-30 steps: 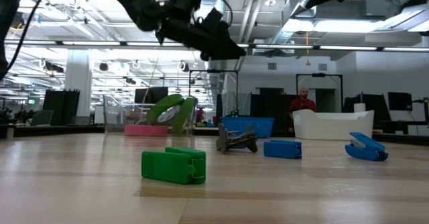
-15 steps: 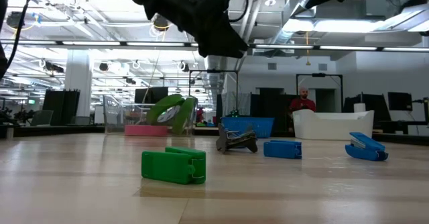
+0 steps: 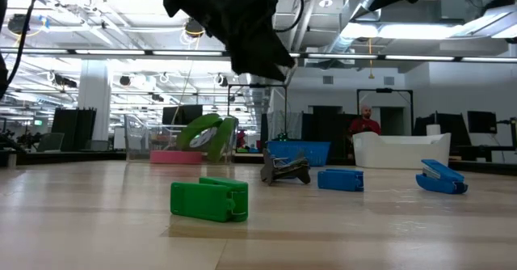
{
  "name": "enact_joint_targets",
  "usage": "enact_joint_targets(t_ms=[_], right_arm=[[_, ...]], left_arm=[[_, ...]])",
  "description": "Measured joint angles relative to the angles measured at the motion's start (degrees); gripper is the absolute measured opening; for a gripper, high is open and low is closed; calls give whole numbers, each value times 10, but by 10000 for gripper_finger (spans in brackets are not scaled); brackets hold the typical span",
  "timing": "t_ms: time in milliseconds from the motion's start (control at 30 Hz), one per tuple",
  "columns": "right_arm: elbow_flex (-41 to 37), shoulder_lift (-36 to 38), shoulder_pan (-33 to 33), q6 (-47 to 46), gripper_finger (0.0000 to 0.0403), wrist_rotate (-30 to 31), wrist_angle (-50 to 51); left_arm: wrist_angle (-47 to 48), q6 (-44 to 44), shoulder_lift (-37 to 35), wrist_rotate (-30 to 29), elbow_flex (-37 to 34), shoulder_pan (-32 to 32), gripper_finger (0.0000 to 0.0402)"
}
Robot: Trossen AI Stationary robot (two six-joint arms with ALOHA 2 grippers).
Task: Pick and place Stapler, Stapler remover, tape
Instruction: Put the blue stapler into the blue bin
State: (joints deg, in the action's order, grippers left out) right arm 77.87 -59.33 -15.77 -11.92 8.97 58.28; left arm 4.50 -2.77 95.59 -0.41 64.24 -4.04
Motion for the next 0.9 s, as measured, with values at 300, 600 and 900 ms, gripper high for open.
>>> enact_joint_targets(t_ms=[300,600,900], right_arm=[[0,0,0,-2,265,1,0],[0,0,0,0,265,1,0],[0,0,0,-1,265,1,0]], left_arm=[[13,-6,0,41,-10,28,334],[22,-17,0,-17,-10,59,321],[23,-60,7,-60,-11,80,317]])
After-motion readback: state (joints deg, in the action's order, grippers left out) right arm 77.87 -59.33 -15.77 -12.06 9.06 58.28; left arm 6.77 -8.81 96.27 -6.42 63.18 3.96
